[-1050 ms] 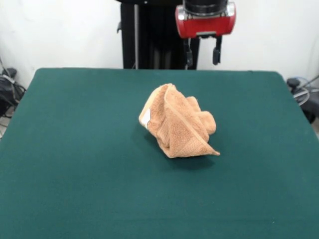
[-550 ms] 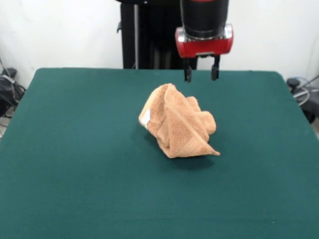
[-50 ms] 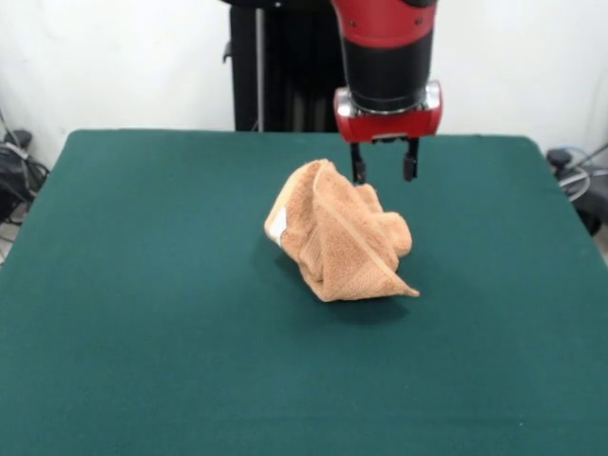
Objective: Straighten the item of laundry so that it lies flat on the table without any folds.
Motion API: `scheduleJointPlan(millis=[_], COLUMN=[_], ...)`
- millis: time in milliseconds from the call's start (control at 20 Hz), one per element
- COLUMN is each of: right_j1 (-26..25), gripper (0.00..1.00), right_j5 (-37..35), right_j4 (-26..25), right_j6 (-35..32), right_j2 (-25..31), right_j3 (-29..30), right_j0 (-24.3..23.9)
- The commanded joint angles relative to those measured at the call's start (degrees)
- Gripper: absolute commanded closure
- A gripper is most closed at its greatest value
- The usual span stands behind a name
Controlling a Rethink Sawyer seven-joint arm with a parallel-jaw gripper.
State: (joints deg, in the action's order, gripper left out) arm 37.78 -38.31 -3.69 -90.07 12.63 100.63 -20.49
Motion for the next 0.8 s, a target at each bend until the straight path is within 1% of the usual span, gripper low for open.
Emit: scheduleJointPlan(millis=[50, 250, 800], right_j1=[-1.86, -1.73, -0.11], gripper=[0.0, 0.0, 0.0], right_j5=[4.98, 7.57, 10.69], right_j4=[-4.96, -6.14, -8.6], right_j6=[1.87, 1.25, 0.39], right_j2=[5.47, 6.21, 7.53], right_j3=[-3.44, -3.68, -3.46], right_j0=[1.36, 1.18, 0.55])
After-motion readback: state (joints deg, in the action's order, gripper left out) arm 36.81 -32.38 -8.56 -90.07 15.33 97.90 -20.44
